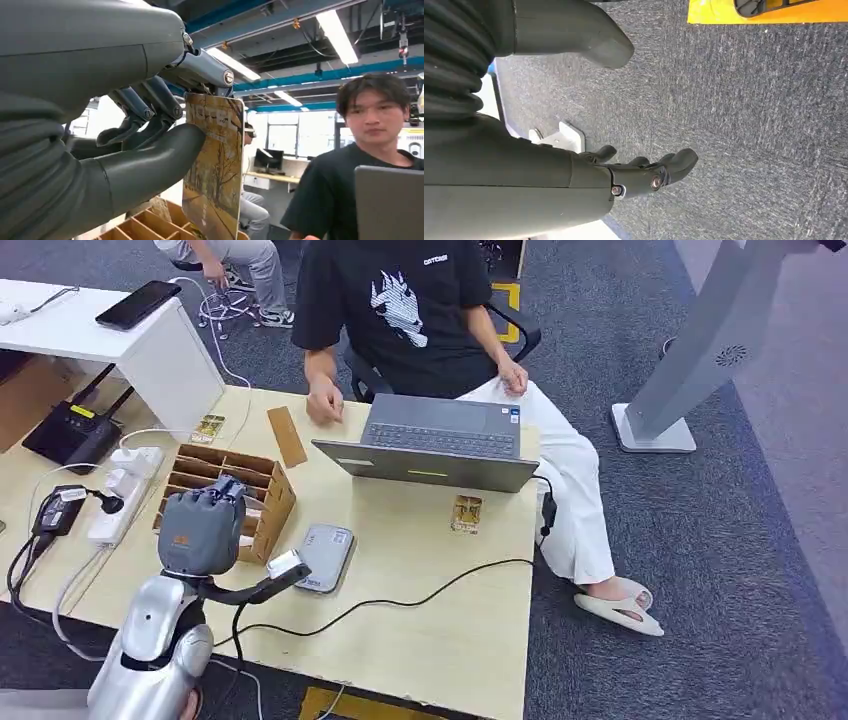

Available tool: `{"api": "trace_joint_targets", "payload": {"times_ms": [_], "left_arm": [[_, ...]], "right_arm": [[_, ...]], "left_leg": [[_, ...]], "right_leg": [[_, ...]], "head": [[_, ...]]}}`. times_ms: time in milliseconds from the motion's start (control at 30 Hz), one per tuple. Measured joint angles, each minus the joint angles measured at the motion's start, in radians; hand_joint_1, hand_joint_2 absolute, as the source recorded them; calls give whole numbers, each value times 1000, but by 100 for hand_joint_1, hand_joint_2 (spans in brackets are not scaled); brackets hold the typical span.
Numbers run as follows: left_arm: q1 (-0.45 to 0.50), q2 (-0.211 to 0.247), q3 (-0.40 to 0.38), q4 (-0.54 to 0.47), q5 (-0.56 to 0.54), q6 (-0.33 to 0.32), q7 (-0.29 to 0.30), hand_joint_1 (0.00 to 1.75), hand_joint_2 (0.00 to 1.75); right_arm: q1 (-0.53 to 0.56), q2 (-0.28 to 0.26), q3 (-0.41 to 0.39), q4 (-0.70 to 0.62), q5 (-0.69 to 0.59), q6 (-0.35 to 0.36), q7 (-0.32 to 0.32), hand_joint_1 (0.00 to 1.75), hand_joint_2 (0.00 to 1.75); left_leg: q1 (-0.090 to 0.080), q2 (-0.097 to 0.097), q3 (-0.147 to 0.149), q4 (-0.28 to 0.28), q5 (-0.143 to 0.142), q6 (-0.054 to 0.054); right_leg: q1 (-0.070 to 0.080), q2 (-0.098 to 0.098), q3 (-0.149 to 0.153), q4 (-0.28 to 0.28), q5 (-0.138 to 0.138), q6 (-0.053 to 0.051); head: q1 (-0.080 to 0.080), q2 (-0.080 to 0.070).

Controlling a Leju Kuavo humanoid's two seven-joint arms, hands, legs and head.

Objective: Pass the card to the sensor for recognition and then transmit it.

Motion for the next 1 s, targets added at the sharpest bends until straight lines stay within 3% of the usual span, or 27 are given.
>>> {"api": "trace_joint_targets", "payload": {"times_ms": [400, 833, 1000], "left_arm": [[3, -21, -45, 38, -4, 5, 18, 175, 175], [-5, -50, -56, 279, -32, 56, 70, 175, 175], [-8, -52, -56, 323, -32, 58, 70, 175, 175]], "right_arm": [[0, 0, 9, 0, 3, 2, 11, 0, 175], [-1, 1, 42, 0, 3, 2, 19, 0, 175], [-1, 1, 49, 0, 3, 2, 19, 0, 175]], "left_leg": [[0, 0, 0, 0, 0, 0], [0, 0, 0, 0, 0, 0], [0, 0, 0, 0, 0, 0]], "right_leg": [[0, 0, 0, 0, 0, 0], [0, 0, 0, 0, 0, 0], [0, 0, 0, 0, 0, 0]], "head": [[0, 0], [0, 0], [0, 0]]}}
